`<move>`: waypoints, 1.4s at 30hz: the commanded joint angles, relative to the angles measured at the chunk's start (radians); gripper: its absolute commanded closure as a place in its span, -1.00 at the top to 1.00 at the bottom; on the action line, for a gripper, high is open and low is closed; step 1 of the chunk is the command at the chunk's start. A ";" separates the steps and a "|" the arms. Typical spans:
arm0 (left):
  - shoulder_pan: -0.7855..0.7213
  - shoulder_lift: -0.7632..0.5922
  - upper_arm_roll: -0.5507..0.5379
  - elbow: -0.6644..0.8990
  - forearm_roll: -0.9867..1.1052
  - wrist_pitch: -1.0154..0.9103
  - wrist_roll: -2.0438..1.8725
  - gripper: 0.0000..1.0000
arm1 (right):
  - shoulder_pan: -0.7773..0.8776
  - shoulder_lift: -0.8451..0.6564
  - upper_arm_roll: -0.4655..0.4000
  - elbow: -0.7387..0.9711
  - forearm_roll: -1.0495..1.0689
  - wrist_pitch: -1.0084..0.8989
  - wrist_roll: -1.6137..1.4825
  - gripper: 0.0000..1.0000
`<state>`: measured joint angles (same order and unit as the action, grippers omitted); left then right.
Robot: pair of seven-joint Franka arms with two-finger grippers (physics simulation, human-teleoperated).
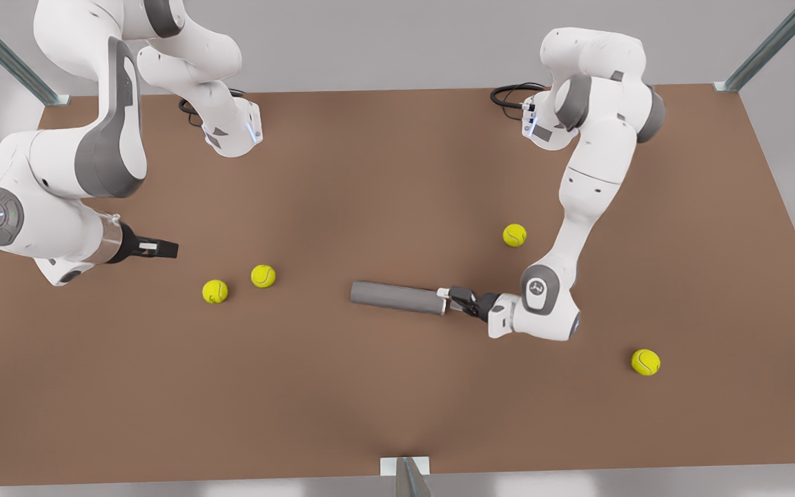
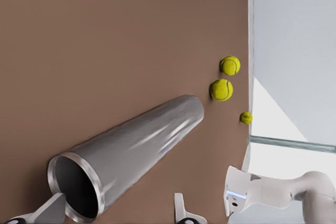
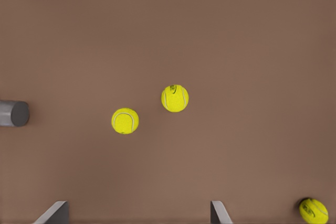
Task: Put the tennis tube upright
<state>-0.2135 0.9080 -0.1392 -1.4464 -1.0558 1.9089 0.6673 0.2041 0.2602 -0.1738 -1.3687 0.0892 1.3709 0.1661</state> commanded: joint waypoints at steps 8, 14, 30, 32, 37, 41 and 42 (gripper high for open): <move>-0.049 0.020 0.000 0.000 -0.049 0.078 0.075 1.00 | 0.000 0.001 -0.001 0.002 0.001 0.002 0.043 1.00; -0.057 0.018 0.000 -0.003 -0.059 0.079 0.060 0.70 | 0.000 0.002 -0.001 0.000 0.001 0.004 0.043 1.00; -0.086 -0.074 0.009 -0.005 -0.041 0.062 -0.158 -0.16 | 0.000 0.008 -0.003 0.002 0.015 0.005 0.035 1.00; -0.092 -0.084 0.009 -0.003 -0.004 0.062 -0.202 -0.24 | -0.002 0.008 -0.003 0.002 0.015 0.004 0.035 1.00; -0.093 -0.109 0.009 -0.003 0.002 0.061 -0.258 -0.31 | -0.002 0.008 -0.003 0.002 0.015 0.002 0.035 1.00; -0.112 -0.118 0.009 -0.002 0.002 0.065 -0.285 -0.46 | -0.002 0.008 -0.003 0.002 0.015 0.002 0.035 1.00; -0.115 -0.120 0.009 -0.002 0.002 0.068 -0.290 -0.49 | -0.002 0.008 -0.003 0.002 0.015 0.000 0.035 1.00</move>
<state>-0.3263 0.7911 -0.1301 -1.4485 -1.0561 1.9722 0.5264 0.2024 0.2696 -0.1760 -1.3672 0.1035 1.3732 0.1988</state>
